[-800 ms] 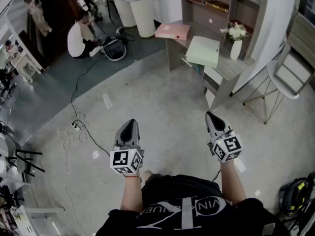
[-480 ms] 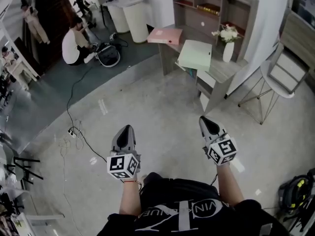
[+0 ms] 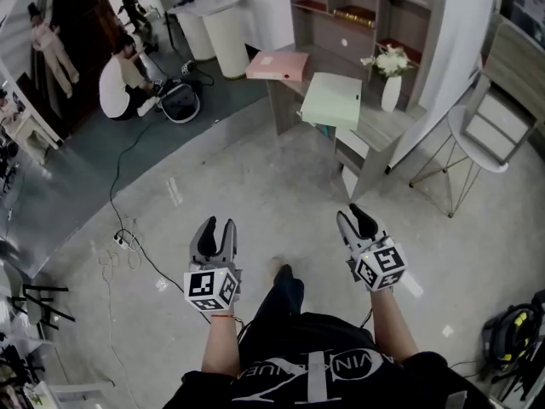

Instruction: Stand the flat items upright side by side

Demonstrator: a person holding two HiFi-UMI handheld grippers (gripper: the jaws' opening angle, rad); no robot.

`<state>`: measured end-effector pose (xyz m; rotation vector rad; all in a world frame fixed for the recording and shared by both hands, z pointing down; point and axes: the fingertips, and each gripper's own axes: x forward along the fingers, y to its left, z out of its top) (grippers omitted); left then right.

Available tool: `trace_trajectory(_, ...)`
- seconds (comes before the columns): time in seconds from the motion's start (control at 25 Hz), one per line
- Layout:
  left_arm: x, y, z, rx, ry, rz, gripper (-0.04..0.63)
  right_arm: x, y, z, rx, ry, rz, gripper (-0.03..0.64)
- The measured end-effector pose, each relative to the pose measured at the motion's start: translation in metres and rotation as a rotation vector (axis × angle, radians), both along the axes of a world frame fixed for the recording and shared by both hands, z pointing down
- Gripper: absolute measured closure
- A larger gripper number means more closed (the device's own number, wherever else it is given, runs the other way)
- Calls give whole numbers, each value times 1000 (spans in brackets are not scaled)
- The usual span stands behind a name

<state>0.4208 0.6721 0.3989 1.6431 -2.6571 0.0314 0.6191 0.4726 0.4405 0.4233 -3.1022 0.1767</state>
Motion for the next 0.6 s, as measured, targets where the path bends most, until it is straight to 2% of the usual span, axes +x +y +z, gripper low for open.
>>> trace_trajectory(0.12,-21,-28,8,5,25,19,445,-12,-22,7,-15,8,21,419)
trace_trajectory(0.36,-74,-92,17,23,85,47,445,-48,-73,17,-24,55,57,411)
trace_trajectory(0.48,-107,-124,18,-7,83,73,445,-81,-103,14,-38,55,76,411)
trace_trajectory(0.6,-151,-144,17,-3,108,58,445,-121,-123,16,-50,70,68,411)
